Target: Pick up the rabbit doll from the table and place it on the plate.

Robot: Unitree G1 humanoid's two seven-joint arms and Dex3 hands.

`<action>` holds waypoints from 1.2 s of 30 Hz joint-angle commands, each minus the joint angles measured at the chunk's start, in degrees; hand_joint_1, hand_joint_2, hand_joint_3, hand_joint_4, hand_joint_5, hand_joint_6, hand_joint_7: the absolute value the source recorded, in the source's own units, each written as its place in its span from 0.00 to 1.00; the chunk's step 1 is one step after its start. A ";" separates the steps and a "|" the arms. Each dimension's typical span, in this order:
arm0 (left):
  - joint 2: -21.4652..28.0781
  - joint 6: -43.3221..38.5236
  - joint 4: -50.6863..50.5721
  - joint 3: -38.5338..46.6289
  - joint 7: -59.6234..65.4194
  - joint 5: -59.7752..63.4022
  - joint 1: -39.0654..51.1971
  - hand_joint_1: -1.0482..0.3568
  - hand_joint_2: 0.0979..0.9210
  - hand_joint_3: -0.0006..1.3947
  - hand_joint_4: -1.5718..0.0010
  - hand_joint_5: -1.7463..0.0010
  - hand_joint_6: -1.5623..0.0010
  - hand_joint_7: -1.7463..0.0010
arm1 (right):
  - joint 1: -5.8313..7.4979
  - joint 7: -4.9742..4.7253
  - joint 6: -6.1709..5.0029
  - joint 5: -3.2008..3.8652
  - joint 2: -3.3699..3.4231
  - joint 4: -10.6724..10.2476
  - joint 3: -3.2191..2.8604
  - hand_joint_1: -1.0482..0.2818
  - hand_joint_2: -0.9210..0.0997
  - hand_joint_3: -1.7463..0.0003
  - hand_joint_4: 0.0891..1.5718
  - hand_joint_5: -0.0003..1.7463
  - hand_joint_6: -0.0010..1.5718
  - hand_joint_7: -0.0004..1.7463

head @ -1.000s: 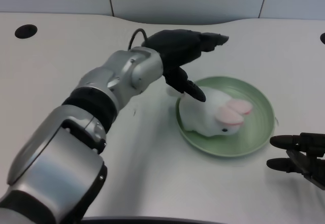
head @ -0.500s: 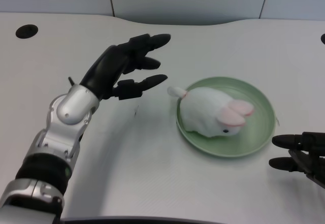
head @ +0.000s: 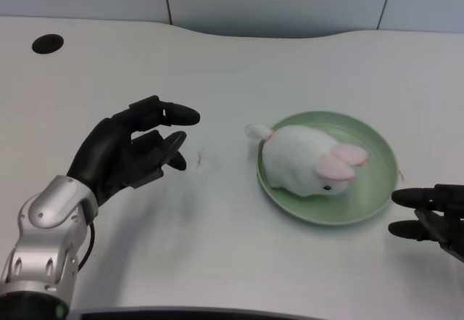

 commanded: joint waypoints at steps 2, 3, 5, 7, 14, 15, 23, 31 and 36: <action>2.25 12.25 -6.23 3.90 -3.44 -7.51 11.73 0.41 1.00 0.43 0.70 0.00 0.76 0.15 | -3.20 0.98 1.31 2.52 -1.19 5.35 -2.26 0.46 0.00 0.88 0.72 0.00 0.67 0.00; 2.35 13.50 -7.04 4.04 -3.46 -7.99 12.02 0.41 1.00 0.43 0.69 0.00 0.76 0.14 | -3.39 1.16 1.10 2.53 -1.19 5.74 -2.35 0.46 0.00 0.88 0.71 0.00 0.67 0.00; 2.70 18.06 -8.65 5.26 -2.93 -9.82 12.89 0.42 1.00 0.43 0.68 0.00 0.76 0.10 | -3.58 1.04 1.38 2.18 -1.32 5.76 -2.46 0.46 0.00 0.88 0.72 0.00 0.67 0.00; 3.15 20.82 -7.59 6.66 -3.10 -11.11 12.52 0.41 1.00 0.43 0.66 0.00 0.77 0.09 | -3.69 0.90 1.09 1.93 -1.41 5.92 -2.56 0.46 0.00 0.88 0.71 0.00 0.67 0.00; 3.84 20.72 -5.49 7.21 -3.21 -10.36 11.61 0.41 1.00 0.43 0.64 0.00 0.76 0.09 | -4.38 0.90 -2.06 0.97 -1.52 8.06 -2.67 0.46 0.00 0.88 0.72 0.00 0.67 0.00; 3.79 21.35 -4.65 7.43 -2.15 -10.10 11.37 0.41 1.00 0.43 0.64 0.00 0.76 0.08 | -4.26 0.89 -1.05 1.26 -1.48 7.54 -2.70 0.45 0.00 0.88 0.72 0.00 0.67 0.00; 4.35 18.65 0.89 6.92 -3.87 -8.70 9.61 0.43 1.00 0.41 0.64 0.00 0.80 0.01 | -4.49 0.90 -0.85 1.28 -1.48 7.72 -2.82 0.46 0.00 0.88 0.72 0.00 0.67 0.00; 3.44 12.99 4.22 6.28 -5.14 -7.54 8.57 0.43 1.00 0.37 0.63 0.00 0.77 0.03 | -6.33 0.17 -1.38 1.25 -1.50 10.63 -3.27 0.46 0.00 0.87 0.71 0.00 0.67 0.00; 3.50 11.40 4.06 5.06 -5.52 -6.26 8.65 0.43 1.00 0.39 0.61 0.00 0.75 0.05 | -7.83 0.64 -4.07 1.00 -1.87 14.12 -3.49 0.46 0.00 0.87 0.71 0.00 0.66 0.00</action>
